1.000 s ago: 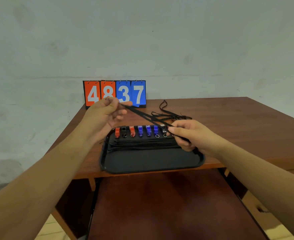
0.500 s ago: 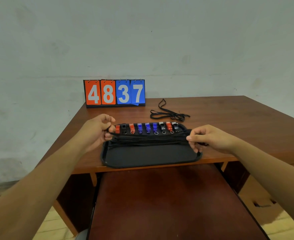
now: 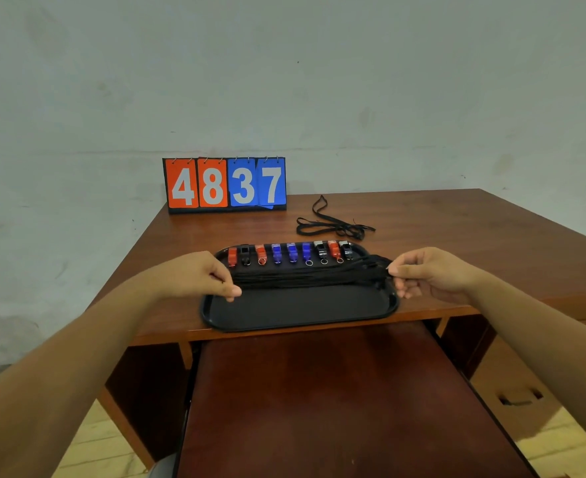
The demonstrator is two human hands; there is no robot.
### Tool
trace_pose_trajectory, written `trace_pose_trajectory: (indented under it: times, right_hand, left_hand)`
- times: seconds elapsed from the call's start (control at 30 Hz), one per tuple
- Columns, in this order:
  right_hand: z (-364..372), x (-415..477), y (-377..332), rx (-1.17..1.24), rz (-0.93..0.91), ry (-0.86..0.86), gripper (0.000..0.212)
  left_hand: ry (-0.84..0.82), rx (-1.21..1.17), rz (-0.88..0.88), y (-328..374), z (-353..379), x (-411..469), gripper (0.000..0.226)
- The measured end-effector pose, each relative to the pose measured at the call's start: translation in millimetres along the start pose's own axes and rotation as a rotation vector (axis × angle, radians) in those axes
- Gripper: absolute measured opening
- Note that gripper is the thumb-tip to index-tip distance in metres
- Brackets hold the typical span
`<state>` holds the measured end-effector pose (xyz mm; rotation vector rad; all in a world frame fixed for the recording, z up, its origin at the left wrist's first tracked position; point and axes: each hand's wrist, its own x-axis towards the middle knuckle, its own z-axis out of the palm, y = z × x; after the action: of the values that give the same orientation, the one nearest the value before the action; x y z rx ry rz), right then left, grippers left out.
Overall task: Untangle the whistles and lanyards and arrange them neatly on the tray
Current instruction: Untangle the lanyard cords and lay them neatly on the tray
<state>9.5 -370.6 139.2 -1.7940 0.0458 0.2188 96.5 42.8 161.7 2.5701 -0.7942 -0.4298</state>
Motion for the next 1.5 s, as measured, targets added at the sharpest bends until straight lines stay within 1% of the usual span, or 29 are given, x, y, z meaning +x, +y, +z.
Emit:
trace_pose_trajectory:
  times: [0.07, 0.13, 0.23, 0.33, 0.4, 0.57, 0.7, 0.77, 0.9, 1.03, 1.13, 1.2, 1.27, 1.33, 1.4, 1.5]
  right_hand:
    - [-3, 1, 1, 0.015, 0.014, 0.031, 0.021]
    - [-5, 1, 3, 0.006, 0.024, 0.082, 0.025]
    - [-7, 1, 7, -0.042, 0.033, 0.131, 0.014]
    - [-5, -1, 10, -0.091, 0.046, 0.138, 0.012]
    - [-3, 0, 11, -0.141, 0.041, 0.162, 0.011]
    - [1, 3, 13, -0.233, 0.029, 0.208, 0.006]
    - [7, 9, 13, -0.514, -0.056, 0.302, 0.003]
    - [7, 13, 14, -0.596, -0.081, 0.350, 0.003]
    - [9, 19, 20, -0.733, -0.092, 0.399, 0.008]
    - [18, 25, 29, -0.770, -0.111, 0.443, 0.007]
    - [22, 27, 33, -0.789, -0.133, 0.491, 0.007]
    - [22, 29, 34, -0.790, -0.144, 0.505, 0.006]
    - [22, 30, 35, -0.788, -0.146, 0.501, 0.006]
    - [20, 32, 36, -0.783, -0.145, 0.493, 0.006]
    - [17, 31, 35, -0.766, -0.142, 0.485, 0.006]
    - [13, 29, 30, -0.737, -0.139, 0.499, 0.003]
  left_hand:
    - [-0.012, 0.019, 0.019, 3, -3, 2, 0.030]
    - [0.018, 0.007, 0.036, 2, -3, 4, 0.026]
    - [0.057, -0.033, 0.042, -6, 2, 6, 0.025]
    - [0.038, -0.117, 0.031, -10, 7, 6, 0.024]
    - [0.040, -0.125, 0.020, -12, 9, 5, 0.021]
    - [0.077, 0.033, -0.024, -17, 11, 11, 0.019]
    - [0.132, 0.180, -0.034, -21, 16, 20, 0.013]
    - [0.149, 0.228, -0.049, -23, 19, 25, 0.014]
    - [0.132, 0.300, -0.046, -27, 27, 31, 0.008]
    - [0.187, 0.383, -0.030, -31, 31, 37, 0.012]
    - [0.233, 0.441, -0.019, -34, 31, 39, 0.006]
    - [0.253, 0.469, -0.014, -36, 31, 40, 0.007]
    - [0.261, 0.463, -0.011, -37, 30, 41, 0.010]
    - [0.245, 0.406, 0.010, -40, 28, 39, 0.013]
    - [0.215, 0.301, 0.066, -44, 22, 35, 0.019]
    - [0.254, 0.113, 0.083, -46, 7, 28, 0.014]
